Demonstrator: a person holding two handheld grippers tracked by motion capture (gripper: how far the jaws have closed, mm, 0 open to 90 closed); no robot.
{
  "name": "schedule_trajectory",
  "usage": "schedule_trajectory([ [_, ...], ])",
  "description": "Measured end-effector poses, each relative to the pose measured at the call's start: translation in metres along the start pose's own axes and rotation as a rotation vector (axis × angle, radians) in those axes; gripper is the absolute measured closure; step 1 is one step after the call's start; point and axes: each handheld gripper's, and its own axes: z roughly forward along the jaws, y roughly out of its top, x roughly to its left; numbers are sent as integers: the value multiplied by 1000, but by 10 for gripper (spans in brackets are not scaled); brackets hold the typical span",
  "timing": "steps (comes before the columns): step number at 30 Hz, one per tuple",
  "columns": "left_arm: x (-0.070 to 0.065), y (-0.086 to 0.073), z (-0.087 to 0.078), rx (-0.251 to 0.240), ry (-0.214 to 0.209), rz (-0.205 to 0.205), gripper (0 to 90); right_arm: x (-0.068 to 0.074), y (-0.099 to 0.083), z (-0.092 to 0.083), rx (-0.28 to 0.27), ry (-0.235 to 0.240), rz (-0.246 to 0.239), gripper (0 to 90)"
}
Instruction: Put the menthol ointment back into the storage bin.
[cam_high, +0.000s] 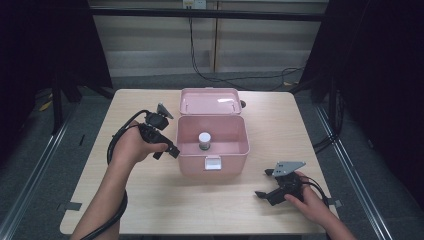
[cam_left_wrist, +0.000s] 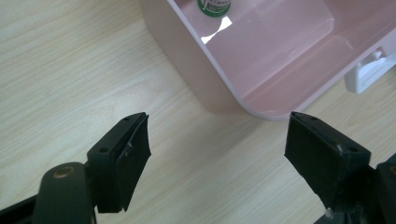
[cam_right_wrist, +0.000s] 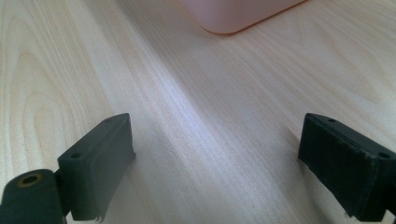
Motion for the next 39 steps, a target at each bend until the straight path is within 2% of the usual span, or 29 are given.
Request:
schedule_trajectory([
  [4, 0, -6, 8, -7, -8, -3, 216, 0, 0, 0, 0, 0, 0, 95],
  [6, 1, -9, 11, -16, -28, 3, 197, 0, 0, 0, 2, 2, 4, 96],
  [8, 1, -11, 12, -14, -21, 12, 213, 0, 0, 0, 2, 2, 4, 95],
  [14, 3, -22, 19, -28, -43, 0, 212, 0, 0, 0, 3, 2, 1, 96],
  [27, 10, -46, 36, -37, -37, -2, 210, 0, 0, 0, 3, 2, 1, 95],
  [37, 14, -65, 60, -50, -41, -6, 206, 0, 0, 0, 3, 2, 1, 95],
  [39, 15, -70, 67, -49, -55, -5, 205, 0, 0, 0, 4, 2, 2, 95],
])
